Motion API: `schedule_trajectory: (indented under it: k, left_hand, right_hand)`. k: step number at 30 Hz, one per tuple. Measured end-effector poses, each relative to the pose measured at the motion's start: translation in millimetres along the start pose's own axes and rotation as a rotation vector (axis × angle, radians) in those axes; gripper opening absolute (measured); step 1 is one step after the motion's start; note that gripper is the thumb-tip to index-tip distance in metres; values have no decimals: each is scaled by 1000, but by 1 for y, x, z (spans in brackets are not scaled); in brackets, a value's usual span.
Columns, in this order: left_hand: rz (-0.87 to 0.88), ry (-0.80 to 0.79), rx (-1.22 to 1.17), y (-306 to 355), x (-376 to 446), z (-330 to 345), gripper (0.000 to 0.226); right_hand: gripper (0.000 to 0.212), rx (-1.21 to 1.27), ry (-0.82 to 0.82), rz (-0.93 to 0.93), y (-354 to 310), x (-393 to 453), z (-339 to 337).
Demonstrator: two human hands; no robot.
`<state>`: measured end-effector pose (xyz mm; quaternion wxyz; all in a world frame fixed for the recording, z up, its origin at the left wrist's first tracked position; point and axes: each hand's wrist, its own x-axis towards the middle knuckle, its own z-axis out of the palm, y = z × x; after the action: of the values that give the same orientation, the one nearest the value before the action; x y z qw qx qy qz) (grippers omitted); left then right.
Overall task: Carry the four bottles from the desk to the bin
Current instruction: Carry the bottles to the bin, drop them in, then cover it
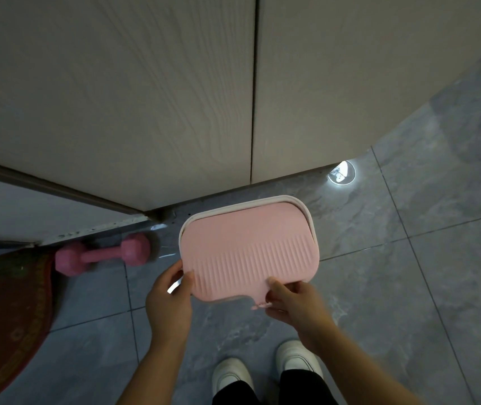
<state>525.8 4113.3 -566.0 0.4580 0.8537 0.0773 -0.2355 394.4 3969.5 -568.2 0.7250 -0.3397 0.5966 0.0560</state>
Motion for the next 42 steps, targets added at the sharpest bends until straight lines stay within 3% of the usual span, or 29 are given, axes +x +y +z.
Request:
schedule_trajectory:
  k: [13, 21, 35, 42]
  left_hand:
    - [-11, 24, -143, 1, -2, 1, 35]
    - [27, 0, -221, 4, -4, -2, 44]
    - [49, 24, -59, 3, 5, 4, 37]
    - [39, 79, 44, 7, 4, 8, 33]
  right_hand:
    - [18, -122, 20, -25, 1, -1, 0]
    - [15, -63, 20, -45, -1, -5, -4]
    - [23, -267, 65, -84, 0, 1, 7]
    - [22, -584, 180, -169, -10, -10, 3]
